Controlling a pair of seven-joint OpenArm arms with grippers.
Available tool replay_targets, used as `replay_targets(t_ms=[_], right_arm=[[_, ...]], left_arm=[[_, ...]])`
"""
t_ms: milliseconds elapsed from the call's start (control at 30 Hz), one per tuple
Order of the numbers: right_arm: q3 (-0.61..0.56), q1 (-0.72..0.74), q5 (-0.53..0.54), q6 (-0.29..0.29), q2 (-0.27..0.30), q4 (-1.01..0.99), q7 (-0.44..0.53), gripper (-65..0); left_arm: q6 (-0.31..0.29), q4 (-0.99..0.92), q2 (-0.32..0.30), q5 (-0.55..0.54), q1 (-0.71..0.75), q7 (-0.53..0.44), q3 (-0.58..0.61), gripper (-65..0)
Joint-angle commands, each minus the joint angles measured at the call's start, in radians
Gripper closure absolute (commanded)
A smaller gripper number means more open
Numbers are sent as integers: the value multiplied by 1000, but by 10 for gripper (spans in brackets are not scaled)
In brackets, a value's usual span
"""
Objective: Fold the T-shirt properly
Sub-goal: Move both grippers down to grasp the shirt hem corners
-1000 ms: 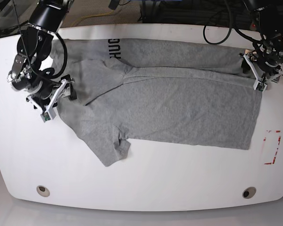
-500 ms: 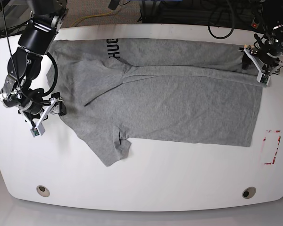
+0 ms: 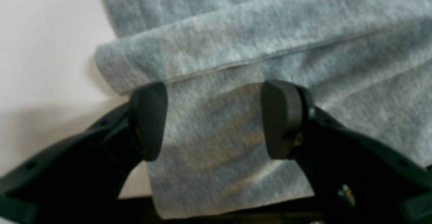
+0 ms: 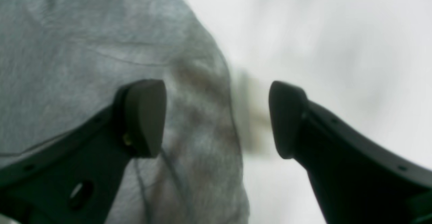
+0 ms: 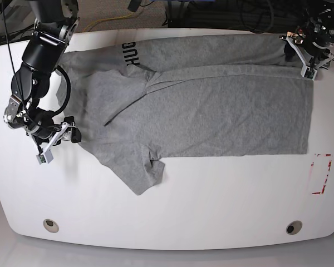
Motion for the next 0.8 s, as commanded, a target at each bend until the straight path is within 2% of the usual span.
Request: replay_targets(t_ms=[0, 200, 433, 533, 767], right_arm=[[2, 54, -38, 4, 19, -47, 74, -458], [2, 144, -195, 4, 10, -232, 210, -460], [2, 230, -266, 4, 10, -437, 347, -460], [2, 246, -267, 4, 8, -472, 356, -460], [1, 255, -269, 4, -69, -471, 351, -460]], left_arm=[[-16, 23, 1, 63, 31, 85, -3, -408], [-16, 113, 2, 59, 25, 85, -21, -408], [-16, 187, 2, 63, -64, 85, -28, -408], [-16, 189, -1, 66, -118, 85, -28, -408], [-16, 184, -6, 91, -225, 85, -29, -410]])
